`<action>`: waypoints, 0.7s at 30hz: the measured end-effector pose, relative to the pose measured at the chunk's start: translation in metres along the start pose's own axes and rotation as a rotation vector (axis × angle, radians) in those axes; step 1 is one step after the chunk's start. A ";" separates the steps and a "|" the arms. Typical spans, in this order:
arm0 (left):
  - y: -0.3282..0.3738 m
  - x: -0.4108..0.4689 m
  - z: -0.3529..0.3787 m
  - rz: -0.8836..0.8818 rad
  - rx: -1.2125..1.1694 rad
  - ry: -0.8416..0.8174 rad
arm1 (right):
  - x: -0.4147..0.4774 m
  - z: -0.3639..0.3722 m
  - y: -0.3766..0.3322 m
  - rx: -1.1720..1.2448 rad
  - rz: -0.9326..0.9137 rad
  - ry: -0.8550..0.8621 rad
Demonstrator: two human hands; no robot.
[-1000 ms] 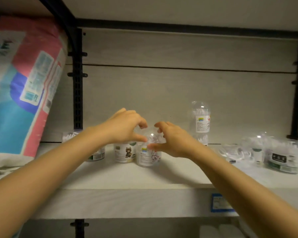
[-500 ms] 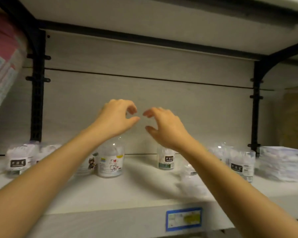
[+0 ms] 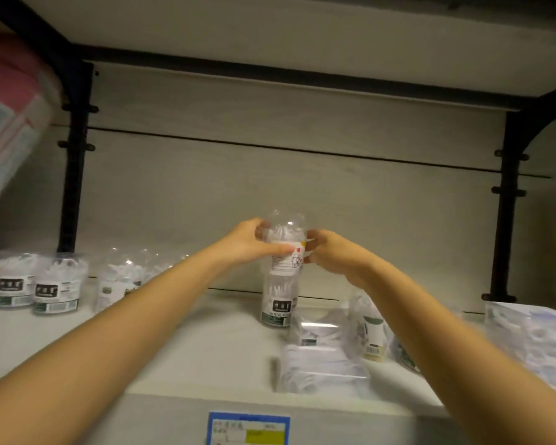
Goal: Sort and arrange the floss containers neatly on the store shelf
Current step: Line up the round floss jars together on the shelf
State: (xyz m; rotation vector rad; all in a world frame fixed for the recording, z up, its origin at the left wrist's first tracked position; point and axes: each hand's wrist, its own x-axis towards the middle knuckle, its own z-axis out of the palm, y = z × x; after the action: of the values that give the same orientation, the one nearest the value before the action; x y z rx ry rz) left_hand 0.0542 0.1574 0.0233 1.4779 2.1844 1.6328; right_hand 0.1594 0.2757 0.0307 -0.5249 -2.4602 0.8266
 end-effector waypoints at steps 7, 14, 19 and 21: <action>0.040 -0.036 -0.038 0.054 -0.028 0.016 | -0.043 -0.017 -0.027 0.118 -0.246 0.072; 0.059 -0.114 -0.066 0.056 -0.053 -0.137 | -0.119 -0.014 -0.044 0.114 -0.386 0.032; 0.051 -0.134 -0.096 0.044 -0.054 -0.051 | -0.123 0.009 -0.079 0.007 -0.464 0.090; 0.043 -0.139 -0.112 0.048 -0.030 -0.023 | -0.120 0.023 -0.091 -0.003 -0.485 0.088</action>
State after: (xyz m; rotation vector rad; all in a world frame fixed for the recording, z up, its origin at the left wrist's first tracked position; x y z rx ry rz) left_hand 0.0992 -0.0200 0.0401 1.5456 2.1197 1.6465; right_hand 0.2252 0.1379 0.0340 0.0420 -2.3576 0.5833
